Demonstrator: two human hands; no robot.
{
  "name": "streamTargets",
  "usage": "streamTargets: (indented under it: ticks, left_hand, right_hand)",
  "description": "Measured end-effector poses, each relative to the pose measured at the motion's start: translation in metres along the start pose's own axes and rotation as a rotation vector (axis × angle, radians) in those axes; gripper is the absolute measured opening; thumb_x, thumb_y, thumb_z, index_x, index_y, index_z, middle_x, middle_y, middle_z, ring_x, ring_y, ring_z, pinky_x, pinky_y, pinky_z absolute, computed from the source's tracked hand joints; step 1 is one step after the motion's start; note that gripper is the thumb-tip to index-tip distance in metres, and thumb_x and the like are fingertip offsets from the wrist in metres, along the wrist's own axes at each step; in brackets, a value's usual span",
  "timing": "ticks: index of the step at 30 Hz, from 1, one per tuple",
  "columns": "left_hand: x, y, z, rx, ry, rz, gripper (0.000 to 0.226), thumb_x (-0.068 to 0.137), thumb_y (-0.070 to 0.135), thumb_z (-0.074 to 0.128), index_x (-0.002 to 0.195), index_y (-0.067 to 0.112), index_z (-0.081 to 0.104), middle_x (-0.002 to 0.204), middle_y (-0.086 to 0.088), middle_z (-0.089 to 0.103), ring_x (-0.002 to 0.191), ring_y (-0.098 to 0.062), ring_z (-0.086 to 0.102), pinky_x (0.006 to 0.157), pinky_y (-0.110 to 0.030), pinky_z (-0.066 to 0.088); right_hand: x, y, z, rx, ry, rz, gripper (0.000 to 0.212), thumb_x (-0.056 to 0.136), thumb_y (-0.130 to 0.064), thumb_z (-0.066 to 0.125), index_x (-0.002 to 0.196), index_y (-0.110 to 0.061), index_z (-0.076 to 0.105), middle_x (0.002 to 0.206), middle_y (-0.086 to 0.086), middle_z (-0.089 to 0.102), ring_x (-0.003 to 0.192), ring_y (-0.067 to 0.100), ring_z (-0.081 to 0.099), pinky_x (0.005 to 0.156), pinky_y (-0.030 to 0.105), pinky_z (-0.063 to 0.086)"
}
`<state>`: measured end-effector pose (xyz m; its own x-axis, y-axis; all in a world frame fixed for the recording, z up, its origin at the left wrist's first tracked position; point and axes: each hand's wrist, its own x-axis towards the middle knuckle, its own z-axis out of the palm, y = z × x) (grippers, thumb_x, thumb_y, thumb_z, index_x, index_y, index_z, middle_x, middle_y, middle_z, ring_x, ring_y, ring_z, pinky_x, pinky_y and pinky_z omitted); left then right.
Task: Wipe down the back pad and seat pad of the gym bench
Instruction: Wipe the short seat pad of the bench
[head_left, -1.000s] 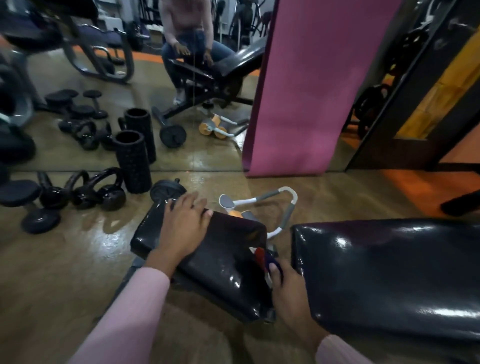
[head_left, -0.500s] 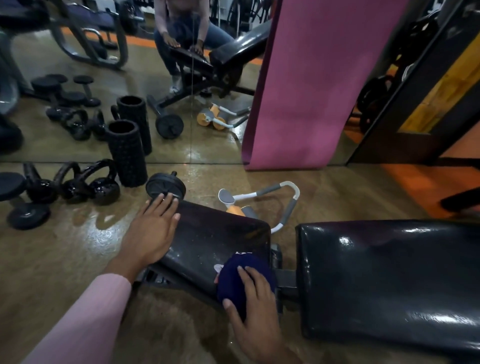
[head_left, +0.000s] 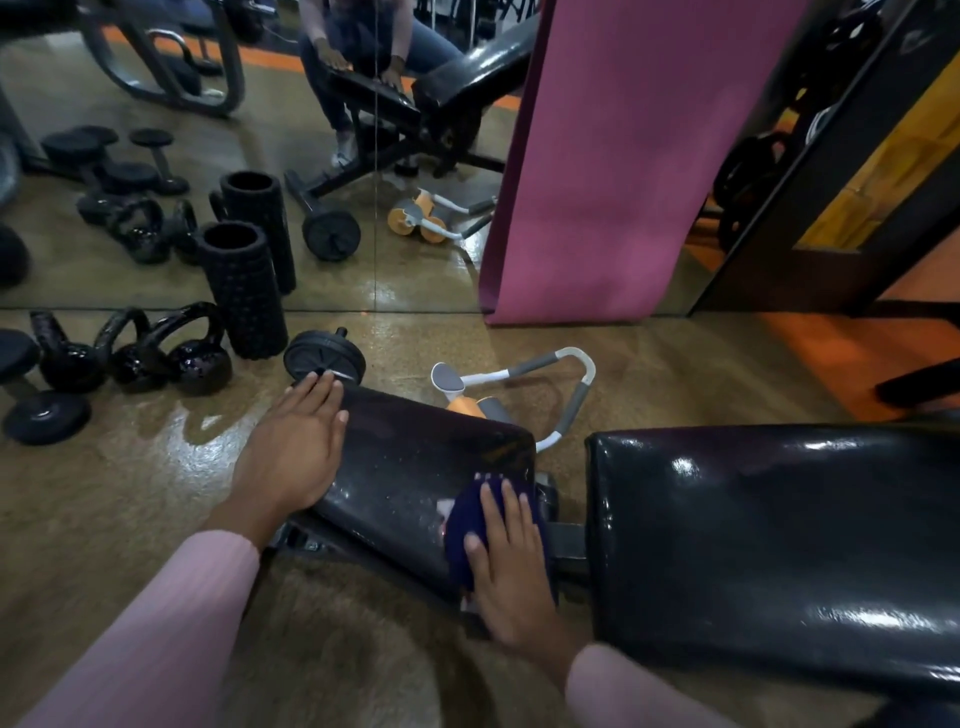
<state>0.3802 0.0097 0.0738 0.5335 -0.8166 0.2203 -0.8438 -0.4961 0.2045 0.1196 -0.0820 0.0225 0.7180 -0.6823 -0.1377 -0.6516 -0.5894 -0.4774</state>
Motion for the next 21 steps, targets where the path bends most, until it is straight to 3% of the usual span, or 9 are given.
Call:
streamTargets:
  ticks: [4, 10, 17, 21]
  left_hand:
    - [0.001, 0.001, -0.001, 0.003, 0.0, -0.004, 0.051, 0.102, 0.03, 0.024, 0.142, 0.001, 0.037, 0.151, -0.012, 0.032, 0.142, -0.024, 0.026, 0.117, -0.037, 0.018]
    - [0.0, 0.001, -0.003, -0.001, -0.018, -0.001, 0.052, 0.102, 0.031, 0.024, 0.143, 0.002, 0.035, 0.152, -0.01, 0.03, 0.143, -0.022, 0.023, 0.117, -0.035, 0.015]
    - [0.0, 0.001, -0.004, -0.016, -0.018, -0.001, 0.05, 0.102, 0.028, 0.028, 0.143, 0.001, 0.035, 0.152, -0.012, 0.03, 0.143, -0.025, 0.023, 0.117, -0.038, 0.017]
    - [0.001, 0.002, -0.004, -0.019, -0.02, 0.002, 0.049, 0.102, 0.027, 0.029, 0.143, 0.001, 0.035, 0.152, -0.012, 0.031, 0.143, -0.025, 0.024, 0.117, -0.038, 0.018]
  right_hand:
    - [0.031, -0.022, -0.006, -0.056, -0.056, 0.018, 0.058, 0.1, -0.049, 0.013, 0.149, -0.034, -0.015, 0.159, -0.006, -0.022, 0.144, 0.018, -0.024, 0.119, 0.043, -0.009]
    - [-0.017, 0.01, -0.014, -0.074, -0.194, -0.289, 0.057, 0.099, -0.054, 0.015, 0.147, -0.045, -0.014, 0.153, -0.022, -0.028, 0.14, 0.005, -0.031, 0.118, 0.039, -0.011]
    - [0.035, -0.013, -0.01, -0.047, -0.123, -0.042, 0.059, 0.101, -0.049, 0.016, 0.15, -0.034, -0.014, 0.157, -0.009, -0.025, 0.143, 0.015, -0.027, 0.118, 0.047, -0.009]
    - [-0.002, -0.022, -0.01, -0.078, -0.148, -0.219, 0.059, 0.101, -0.049, 0.017, 0.149, -0.037, -0.017, 0.155, -0.013, -0.03, 0.14, 0.011, -0.033, 0.115, 0.037, -0.016]
